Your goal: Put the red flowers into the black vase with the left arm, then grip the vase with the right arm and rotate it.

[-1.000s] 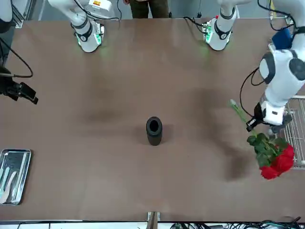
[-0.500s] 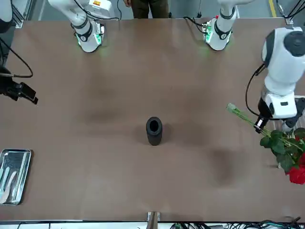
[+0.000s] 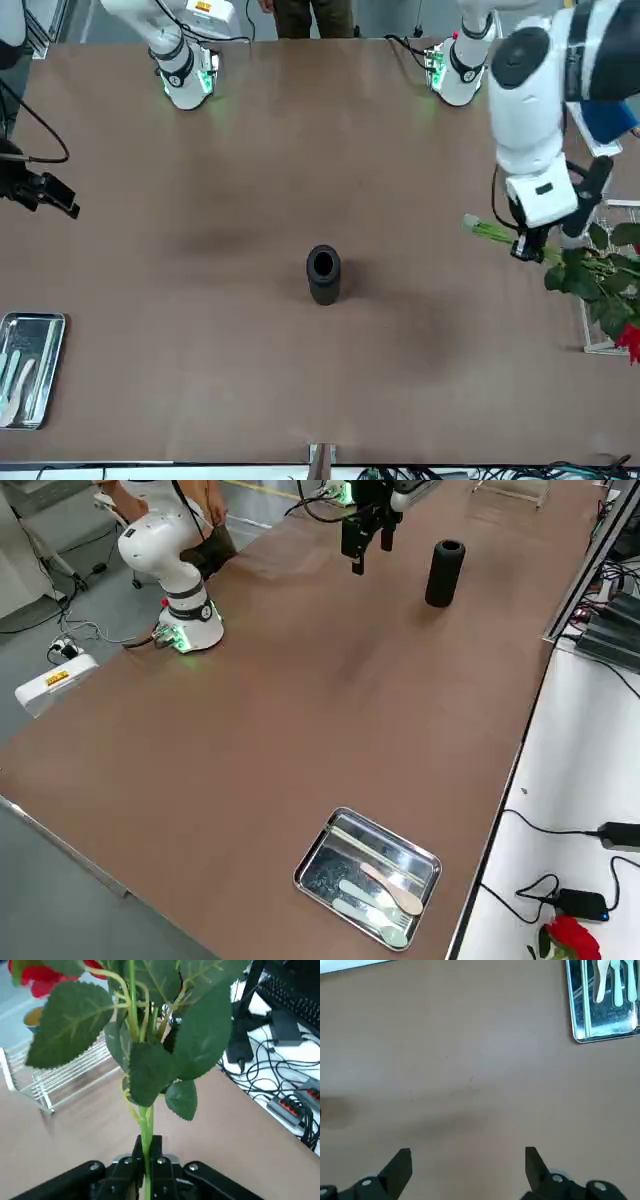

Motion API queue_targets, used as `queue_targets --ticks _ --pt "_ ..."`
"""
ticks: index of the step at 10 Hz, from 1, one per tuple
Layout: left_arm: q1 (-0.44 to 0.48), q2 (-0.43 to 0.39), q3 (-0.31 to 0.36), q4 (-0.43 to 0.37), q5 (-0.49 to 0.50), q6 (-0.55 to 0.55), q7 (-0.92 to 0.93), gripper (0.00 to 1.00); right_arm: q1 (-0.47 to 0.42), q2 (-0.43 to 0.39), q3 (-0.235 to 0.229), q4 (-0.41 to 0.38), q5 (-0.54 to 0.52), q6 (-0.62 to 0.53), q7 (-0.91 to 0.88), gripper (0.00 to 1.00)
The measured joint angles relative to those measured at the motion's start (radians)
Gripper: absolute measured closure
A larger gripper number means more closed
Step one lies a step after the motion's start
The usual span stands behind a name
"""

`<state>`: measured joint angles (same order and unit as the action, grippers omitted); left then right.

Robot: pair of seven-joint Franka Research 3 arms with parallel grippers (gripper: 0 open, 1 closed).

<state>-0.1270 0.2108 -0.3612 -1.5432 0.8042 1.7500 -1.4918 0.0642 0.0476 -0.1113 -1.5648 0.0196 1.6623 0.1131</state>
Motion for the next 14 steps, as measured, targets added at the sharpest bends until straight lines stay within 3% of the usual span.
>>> queue_targets --ticks 3,6,11,14 --pt "-0.21 0.144 0.004 0.134 0.239 -0.183 -0.181 0.93 -0.001 0.0 -0.002 0.0 0.0 0.0 0.0 0.0" --pt "-0.357 0.225 0.008 0.18 0.419 -0.28 -0.258 0.93 0.0 0.0 -0.001 0.0 0.0 0.001 0.0 0.0" --pt "-0.534 0.285 0.017 0.19 0.684 -0.303 -0.337 0.93 -0.002 0.0 -0.004 0.0 0.0 0.001 0.0 0.0" --pt "-0.612 0.369 0.022 0.246 0.756 -0.303 -0.367 0.93 -0.006 0.0 -0.009 0.0 0.0 0.001 0.0 0.0"
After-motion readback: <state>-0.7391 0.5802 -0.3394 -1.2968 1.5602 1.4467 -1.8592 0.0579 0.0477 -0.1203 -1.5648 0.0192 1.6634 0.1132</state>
